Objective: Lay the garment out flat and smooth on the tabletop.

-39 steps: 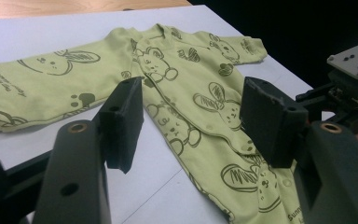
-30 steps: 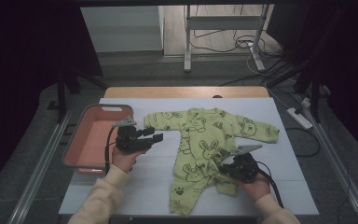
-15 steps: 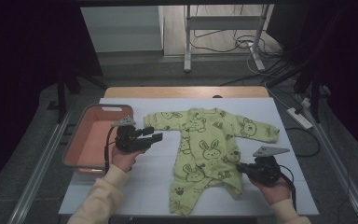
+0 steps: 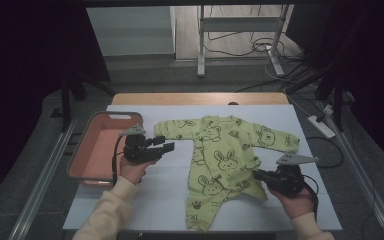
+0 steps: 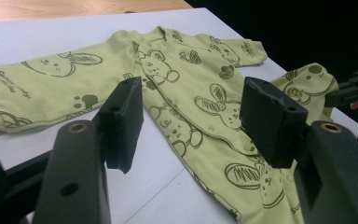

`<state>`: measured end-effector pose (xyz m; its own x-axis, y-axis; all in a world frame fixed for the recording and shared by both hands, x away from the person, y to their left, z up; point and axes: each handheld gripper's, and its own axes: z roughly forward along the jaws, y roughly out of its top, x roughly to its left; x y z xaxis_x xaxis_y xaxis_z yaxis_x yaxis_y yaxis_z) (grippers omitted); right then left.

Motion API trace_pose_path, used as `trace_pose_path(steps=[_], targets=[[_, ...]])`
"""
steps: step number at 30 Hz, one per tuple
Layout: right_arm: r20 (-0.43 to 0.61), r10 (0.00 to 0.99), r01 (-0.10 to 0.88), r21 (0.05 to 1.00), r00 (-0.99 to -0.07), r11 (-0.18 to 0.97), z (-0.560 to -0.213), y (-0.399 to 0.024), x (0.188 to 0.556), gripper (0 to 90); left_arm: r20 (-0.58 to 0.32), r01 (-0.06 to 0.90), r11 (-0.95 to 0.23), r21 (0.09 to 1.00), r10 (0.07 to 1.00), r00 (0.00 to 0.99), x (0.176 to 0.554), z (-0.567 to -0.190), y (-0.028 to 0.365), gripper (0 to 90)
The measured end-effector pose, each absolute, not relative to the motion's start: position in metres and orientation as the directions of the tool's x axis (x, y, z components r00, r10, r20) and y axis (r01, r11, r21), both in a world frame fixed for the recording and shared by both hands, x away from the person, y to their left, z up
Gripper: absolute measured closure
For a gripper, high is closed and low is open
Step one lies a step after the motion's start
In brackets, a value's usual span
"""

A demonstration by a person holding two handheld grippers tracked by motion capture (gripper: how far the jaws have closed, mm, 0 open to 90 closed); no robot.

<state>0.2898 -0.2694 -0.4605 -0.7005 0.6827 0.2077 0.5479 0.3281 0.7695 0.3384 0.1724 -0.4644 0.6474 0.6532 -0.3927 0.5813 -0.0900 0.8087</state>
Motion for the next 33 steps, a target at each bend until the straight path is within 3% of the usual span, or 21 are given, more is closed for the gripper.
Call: trace_pose_path(steps=[10,15,19,21,27,33], targets=[[0.233,0.608,0.564,0.702,-0.759,0.435,-0.489,-0.205,0.305,85.1,-0.39,0.584,-0.097,0.806,0.654,0.648,0.338,-0.465,0.172,39.5],[0.234,0.603,0.577,0.667,-0.763,0.471,-0.502,-0.194,0.306,80.4,-0.391,0.586,-0.095,0.805,0.657,0.644,0.338,-0.465,0.174,39.5],[0.27,0.61,0.595,0.682,-0.745,0.425,-0.496,-0.202,0.304,60.9,-0.393,0.586,-0.092,0.805,0.657,0.643,0.338,-0.465,0.174,39.4],[0.246,0.621,0.577,0.705,-0.745,0.413,-0.488,-0.21,0.301,55.5,-0.393,0.585,-0.089,0.806,0.658,0.642,0.338,-0.465,0.175,39.4],[0.253,0.695,0.591,0.749,-0.673,0.3,-0.47,-0.256,0.302,53.6,-0.397,0.587,-0.087,0.805,0.658,0.64,0.339,-0.466,0.174,39.0],[0.259,0.757,0.64,0.723,-0.6,0.26,-0.482,-0.287,0.313,53.6,-0.396,0.587,-0.089,0.804,0.657,0.642,0.339,-0.466,0.173,39.0]])
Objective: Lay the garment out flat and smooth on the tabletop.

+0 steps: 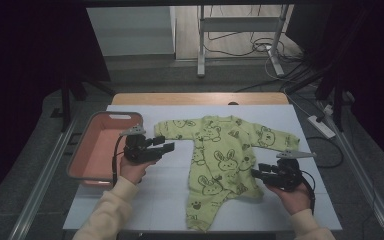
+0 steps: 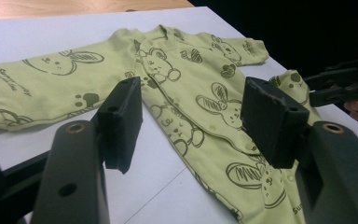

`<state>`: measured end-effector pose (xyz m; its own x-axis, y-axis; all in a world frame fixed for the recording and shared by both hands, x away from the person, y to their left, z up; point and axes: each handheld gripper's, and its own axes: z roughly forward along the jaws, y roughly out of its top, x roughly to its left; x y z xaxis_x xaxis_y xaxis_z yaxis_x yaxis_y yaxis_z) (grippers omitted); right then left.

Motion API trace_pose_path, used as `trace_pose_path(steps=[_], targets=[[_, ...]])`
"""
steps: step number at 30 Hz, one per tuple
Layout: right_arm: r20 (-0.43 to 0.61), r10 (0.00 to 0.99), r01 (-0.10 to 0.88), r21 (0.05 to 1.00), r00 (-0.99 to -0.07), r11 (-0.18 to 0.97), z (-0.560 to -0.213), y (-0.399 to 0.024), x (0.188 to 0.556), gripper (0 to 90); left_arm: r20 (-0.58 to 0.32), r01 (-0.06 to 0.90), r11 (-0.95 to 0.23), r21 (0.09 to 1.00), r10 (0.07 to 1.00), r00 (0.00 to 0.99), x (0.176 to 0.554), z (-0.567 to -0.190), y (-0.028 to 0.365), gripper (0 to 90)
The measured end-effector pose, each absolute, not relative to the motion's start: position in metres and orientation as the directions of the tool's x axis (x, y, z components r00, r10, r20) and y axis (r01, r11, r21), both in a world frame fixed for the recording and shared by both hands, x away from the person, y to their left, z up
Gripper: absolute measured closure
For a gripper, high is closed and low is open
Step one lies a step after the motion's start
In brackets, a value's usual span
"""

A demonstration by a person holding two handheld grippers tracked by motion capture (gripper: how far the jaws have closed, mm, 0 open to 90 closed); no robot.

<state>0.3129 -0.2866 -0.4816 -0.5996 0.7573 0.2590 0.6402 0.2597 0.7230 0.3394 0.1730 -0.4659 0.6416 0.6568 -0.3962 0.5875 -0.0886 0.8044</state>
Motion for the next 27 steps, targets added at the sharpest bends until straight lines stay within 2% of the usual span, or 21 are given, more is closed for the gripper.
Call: trace_pose_path(steps=[3,6,11,18,27], targets=[[0.269,0.76,0.673,0.684,-0.591,0.281,-0.493,-0.287,0.317,53.6,-0.395,0.588,-0.091,0.804,0.658,0.642,0.339,-0.466,0.173,39.0],[0.218,0.761,0.666,0.661,-0.611,0.345,-0.499,-0.281,0.32,53.2,-0.393,0.586,-0.092,0.805,0.658,0.643,0.339,-0.465,0.174,39.0],[0.252,0.776,0.669,0.691,-0.578,0.273,-0.494,-0.293,0.322,53.0,-0.396,0.587,-0.084,0.805,0.66,0.638,0.338,-0.465,0.176,39.0],[0.249,0.807,0.702,0.663,-0.535,0.261,-0.502,-0.306,0.322,52.3,-0.395,0.585,-0.086,0.806,0.657,0.642,0.339,-0.465,0.174,39.0],[0.257,0.723,0.664,0.657,-0.642,0.356,-0.505,-0.275,0.312,47.3,-0.394,0.586,-0.089,0.806,0.658,0.642,0.339,-0.465,0.174,39.0]])
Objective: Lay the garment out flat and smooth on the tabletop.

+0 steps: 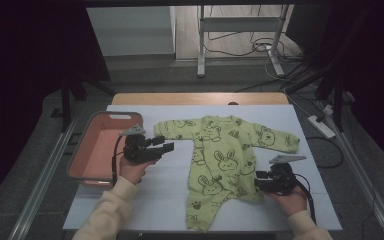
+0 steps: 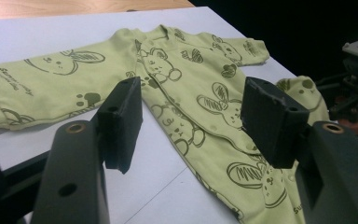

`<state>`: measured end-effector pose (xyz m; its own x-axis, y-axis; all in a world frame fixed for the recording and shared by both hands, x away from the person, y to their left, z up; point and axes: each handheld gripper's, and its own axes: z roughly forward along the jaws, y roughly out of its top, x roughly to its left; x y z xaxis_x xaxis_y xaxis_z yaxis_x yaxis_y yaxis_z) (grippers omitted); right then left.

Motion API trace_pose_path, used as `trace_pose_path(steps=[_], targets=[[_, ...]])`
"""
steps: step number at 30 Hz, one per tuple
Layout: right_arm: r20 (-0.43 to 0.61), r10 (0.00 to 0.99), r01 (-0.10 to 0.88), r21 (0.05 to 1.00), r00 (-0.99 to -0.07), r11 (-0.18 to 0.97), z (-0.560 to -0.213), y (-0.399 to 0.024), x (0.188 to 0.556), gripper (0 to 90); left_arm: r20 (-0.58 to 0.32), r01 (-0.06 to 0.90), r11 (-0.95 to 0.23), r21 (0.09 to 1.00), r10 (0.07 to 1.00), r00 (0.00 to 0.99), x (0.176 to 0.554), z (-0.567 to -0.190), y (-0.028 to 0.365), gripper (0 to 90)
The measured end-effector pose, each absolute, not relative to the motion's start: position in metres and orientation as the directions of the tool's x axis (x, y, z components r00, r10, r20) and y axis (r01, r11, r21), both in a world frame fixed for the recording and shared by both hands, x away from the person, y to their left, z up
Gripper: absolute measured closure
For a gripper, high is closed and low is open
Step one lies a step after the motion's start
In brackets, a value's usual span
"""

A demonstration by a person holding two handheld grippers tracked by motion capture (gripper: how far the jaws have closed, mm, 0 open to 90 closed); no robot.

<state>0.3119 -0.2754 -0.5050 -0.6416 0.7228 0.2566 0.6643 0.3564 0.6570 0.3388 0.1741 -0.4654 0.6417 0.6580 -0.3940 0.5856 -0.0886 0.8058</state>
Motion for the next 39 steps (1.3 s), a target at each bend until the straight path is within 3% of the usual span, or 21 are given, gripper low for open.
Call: trace_pose_path(steps=[9,20,24,39], targets=[[0.207,0.704,0.651,0.612,-0.68,0.449,-0.515,-0.261,0.309,49.0,-0.393,0.584,-0.088,0.807,0.659,0.642,0.338,-0.465,0.174,39.0],[0.201,0.675,0.638,0.59,-0.71,0.495,-0.514,-0.259,0.306,77.9,-0.391,0.581,-0.088,0.809,0.658,0.644,0.338,-0.465,0.174,39.0],[0.161,0.706,0.636,0.601,-0.69,0.484,-0.509,-0.263,0.303,79.5,-0.391,0.58,-0.084,0.81,0.659,0.642,0.338,-0.464,0.175,39.0],[0.181,0.79,0.643,0.697,-0.586,0.318,-0.494,-0.298,0.29,79.3,-0.39,0.574,-0.079,0.815,0.659,0.643,0.337,-0.463,0.176,39.0]])
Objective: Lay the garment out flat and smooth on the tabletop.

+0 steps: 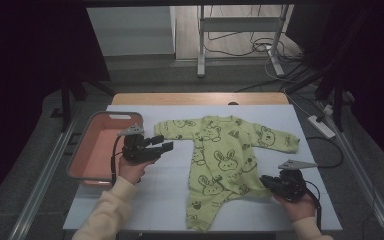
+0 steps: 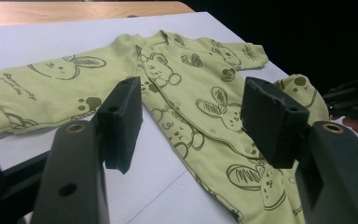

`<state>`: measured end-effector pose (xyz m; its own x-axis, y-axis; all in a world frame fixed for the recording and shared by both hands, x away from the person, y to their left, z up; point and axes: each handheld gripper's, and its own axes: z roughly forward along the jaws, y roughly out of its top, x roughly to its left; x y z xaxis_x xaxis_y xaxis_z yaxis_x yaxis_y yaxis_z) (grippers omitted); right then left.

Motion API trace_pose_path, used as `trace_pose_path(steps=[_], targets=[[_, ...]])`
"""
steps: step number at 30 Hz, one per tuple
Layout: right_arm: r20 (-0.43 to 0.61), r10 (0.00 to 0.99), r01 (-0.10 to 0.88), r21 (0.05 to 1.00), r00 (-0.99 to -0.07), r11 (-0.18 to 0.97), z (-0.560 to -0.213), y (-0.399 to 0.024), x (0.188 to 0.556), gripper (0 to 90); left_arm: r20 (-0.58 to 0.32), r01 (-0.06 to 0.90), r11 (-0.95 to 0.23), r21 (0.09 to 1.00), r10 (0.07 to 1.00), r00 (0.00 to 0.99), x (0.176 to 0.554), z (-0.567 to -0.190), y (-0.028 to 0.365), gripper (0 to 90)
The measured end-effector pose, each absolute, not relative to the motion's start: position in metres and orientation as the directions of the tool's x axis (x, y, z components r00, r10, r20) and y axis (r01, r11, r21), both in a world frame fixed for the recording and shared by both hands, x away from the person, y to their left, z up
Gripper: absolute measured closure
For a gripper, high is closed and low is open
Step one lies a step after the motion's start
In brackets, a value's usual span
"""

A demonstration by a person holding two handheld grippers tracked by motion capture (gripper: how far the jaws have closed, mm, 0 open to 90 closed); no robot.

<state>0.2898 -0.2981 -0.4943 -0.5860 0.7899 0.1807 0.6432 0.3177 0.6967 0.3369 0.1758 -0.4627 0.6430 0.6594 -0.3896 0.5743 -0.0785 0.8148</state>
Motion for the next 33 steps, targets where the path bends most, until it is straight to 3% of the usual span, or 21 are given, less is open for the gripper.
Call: trace_pose_path(steps=[18,33], targets=[[0.24,0.79,0.674,0.687,-0.564,0.272,-0.491,-0.312,0.262,78.0,-0.39,0.577,-0.081,0.813,0.661,0.642,0.337,-0.463,0.176,39.0],[0.26,0.77,0.712,0.621,-0.582,0.328,-0.497,-0.31,0.246,76.3,-0.39,0.579,-0.081,0.811,0.663,0.639,0.337,-0.463,0.176,39.0]])
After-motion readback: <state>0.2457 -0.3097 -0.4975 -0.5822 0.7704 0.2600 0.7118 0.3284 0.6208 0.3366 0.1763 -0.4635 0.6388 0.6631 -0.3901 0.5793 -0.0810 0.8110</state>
